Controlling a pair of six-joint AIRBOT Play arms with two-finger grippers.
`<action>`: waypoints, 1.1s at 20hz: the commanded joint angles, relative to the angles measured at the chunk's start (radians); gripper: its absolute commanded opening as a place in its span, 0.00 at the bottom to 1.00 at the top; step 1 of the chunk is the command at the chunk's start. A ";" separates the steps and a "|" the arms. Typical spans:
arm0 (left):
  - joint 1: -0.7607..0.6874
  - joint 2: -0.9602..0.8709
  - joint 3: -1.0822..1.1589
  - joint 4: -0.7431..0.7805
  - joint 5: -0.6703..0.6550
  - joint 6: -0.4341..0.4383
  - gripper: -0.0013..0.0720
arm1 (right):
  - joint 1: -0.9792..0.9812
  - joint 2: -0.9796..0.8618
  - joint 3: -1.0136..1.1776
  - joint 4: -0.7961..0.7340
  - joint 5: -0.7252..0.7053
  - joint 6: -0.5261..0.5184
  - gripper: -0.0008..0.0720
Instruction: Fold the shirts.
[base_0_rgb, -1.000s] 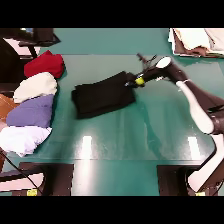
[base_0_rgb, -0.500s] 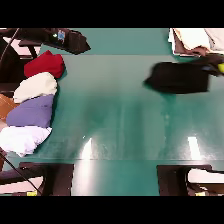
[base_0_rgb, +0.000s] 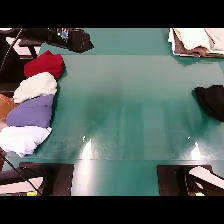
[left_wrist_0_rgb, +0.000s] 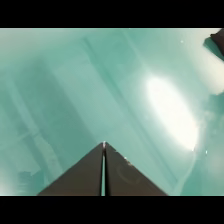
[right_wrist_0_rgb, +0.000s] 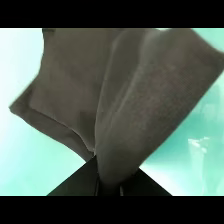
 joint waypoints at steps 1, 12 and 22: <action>-0.001 0.000 0.000 0.000 0.005 -0.004 0.05 | -0.018 0.075 -0.143 -0.004 0.012 -0.003 0.10; 0.000 0.000 0.000 0.002 -0.016 0.004 0.05 | -0.023 0.088 0.021 -0.175 0.227 0.016 0.85; 0.000 0.000 0.000 -0.004 0.004 0.003 0.05 | 0.645 0.090 0.083 -0.178 0.260 0.024 0.85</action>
